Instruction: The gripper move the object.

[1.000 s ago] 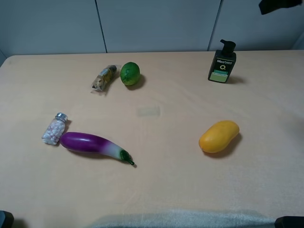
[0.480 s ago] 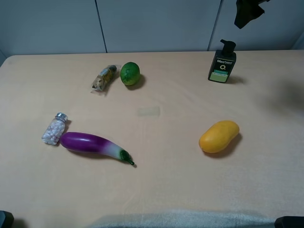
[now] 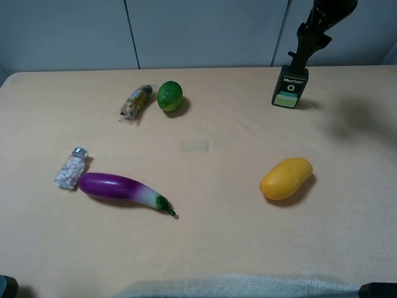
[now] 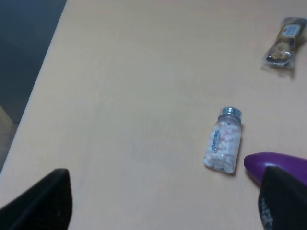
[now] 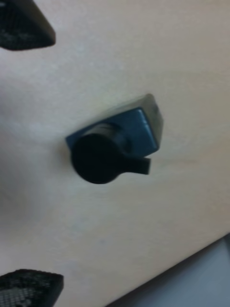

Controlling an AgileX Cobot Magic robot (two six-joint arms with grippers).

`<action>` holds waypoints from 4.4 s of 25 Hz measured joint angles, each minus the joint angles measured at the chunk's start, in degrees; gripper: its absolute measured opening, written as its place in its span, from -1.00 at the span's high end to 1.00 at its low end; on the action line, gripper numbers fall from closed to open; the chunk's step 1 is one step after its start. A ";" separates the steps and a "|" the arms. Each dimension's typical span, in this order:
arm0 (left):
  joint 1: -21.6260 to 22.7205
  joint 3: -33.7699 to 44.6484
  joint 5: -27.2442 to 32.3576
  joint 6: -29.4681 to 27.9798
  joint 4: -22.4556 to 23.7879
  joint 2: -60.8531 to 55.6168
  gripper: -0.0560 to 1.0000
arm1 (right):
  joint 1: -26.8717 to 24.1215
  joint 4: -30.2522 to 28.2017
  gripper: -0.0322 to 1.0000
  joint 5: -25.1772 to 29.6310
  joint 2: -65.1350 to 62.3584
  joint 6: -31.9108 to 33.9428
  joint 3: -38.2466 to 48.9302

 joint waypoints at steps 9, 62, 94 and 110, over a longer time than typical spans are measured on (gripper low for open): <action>0.00 0.00 0.00 0.00 0.00 0.00 -0.71 | 0.00 0.86 -0.41 -1.56 2.07 -1.49 -0.12; 0.00 0.00 0.00 0.00 0.00 0.00 -0.71 | -1.20 5.90 -0.41 -1.69 17.30 -5.95 -4.76; 0.00 0.00 0.00 0.00 0.00 0.00 -0.71 | -1.20 5.75 0.22 -1.78 17.56 -5.95 -4.87; 0.00 0.00 0.00 0.00 0.00 0.00 -0.71 | -1.20 5.36 0.35 -1.56 17.49 -5.71 -4.87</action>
